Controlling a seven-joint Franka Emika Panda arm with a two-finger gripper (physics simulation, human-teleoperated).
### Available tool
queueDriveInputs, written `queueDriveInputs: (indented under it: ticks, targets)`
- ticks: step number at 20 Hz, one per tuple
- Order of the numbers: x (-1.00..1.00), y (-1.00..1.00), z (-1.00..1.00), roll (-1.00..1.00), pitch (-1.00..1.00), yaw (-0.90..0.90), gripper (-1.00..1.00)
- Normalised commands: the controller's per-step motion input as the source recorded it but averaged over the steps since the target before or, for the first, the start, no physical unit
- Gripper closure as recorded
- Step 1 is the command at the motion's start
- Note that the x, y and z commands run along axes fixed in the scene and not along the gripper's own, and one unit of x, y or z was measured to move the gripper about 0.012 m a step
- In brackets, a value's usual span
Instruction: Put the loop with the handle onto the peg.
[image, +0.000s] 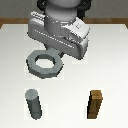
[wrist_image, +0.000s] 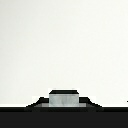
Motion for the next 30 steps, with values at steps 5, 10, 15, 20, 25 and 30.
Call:
queueDriveInputs:
  ticks: [5,10,15,20,25,30]
  targets:
    - [0.0,0.0,0.0,0.0,0.0,0.0,1.0]
    - [0.8,-0.05,0.0,0.0,0.0,0.0,1.0]
    - [0.0,-0.2,0.0,0.0,0.0,0.0,1.0]
    - [0.2,-0.2,0.0,0.0,0.0,0.0,1.0]
    - [0.2,0.0,0.0,0.0,0.0,0.0,1.0]
    - [0.0,0.0,-0.4,0.0,0.0,0.0,1.0]
